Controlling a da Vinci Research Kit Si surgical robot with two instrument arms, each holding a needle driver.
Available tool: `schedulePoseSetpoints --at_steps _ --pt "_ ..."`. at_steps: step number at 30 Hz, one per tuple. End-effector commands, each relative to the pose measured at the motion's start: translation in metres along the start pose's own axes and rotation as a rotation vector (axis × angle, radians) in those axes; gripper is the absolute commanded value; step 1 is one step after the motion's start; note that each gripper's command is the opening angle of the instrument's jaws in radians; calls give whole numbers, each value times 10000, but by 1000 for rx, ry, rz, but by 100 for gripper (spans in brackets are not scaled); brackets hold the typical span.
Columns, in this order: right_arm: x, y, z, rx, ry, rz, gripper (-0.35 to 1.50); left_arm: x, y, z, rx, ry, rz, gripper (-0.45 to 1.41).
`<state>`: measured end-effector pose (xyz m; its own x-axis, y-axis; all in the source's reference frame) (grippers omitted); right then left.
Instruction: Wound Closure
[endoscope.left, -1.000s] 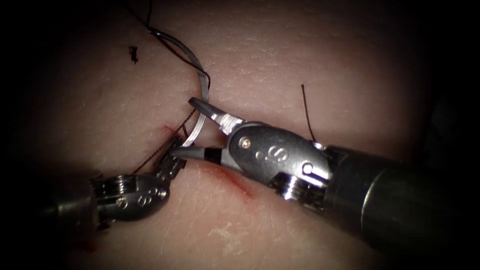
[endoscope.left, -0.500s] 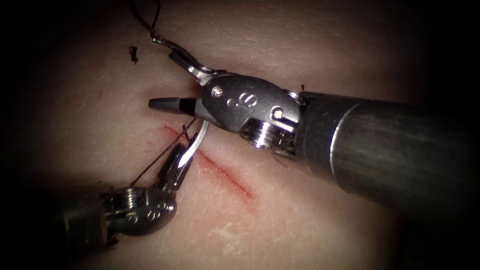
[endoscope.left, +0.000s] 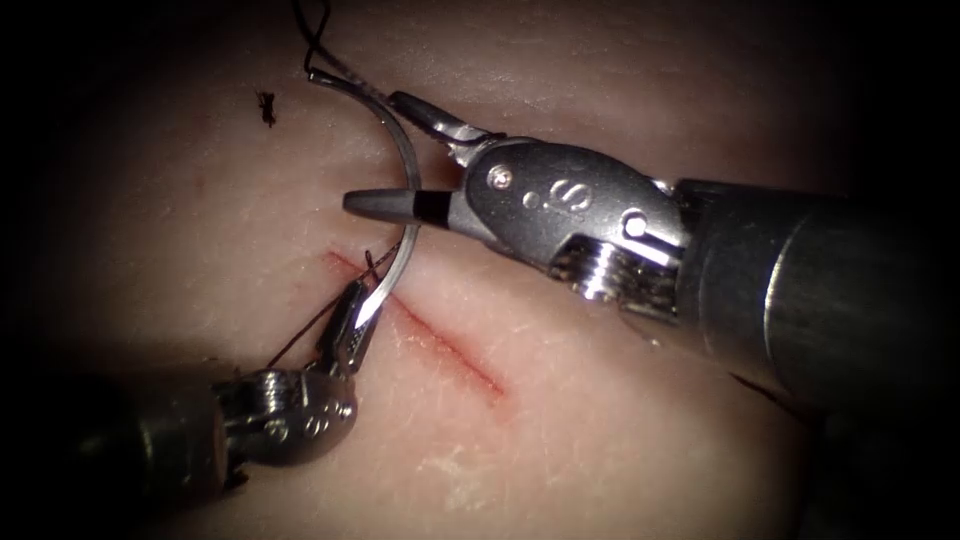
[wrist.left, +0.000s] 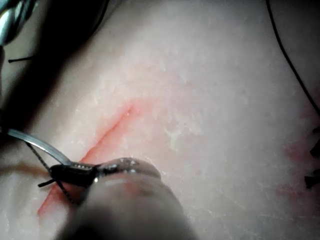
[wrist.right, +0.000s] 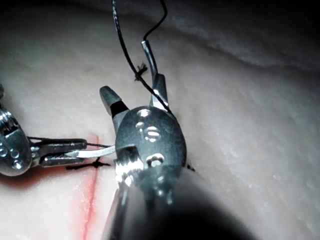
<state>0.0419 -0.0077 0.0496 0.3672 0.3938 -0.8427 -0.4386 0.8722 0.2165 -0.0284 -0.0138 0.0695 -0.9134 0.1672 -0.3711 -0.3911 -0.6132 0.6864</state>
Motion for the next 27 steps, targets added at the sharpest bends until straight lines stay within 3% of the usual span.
schedulePoseSetpoints --at_steps 1,15,21,27 --pt "-3 0 10 -7 -4 -2 86 1 12 -1 -1 1 10 -45" --pt "-15 13 36 10 -128 80 96 2 3 -8 171 0 177 -45" --pt "-10 9 35 14 -139 132 84 6 0 -10 197 -13 223 -45" --pt "-8 2 37 29 -164 162 88 6 1 -8 202 -17 243 -45"
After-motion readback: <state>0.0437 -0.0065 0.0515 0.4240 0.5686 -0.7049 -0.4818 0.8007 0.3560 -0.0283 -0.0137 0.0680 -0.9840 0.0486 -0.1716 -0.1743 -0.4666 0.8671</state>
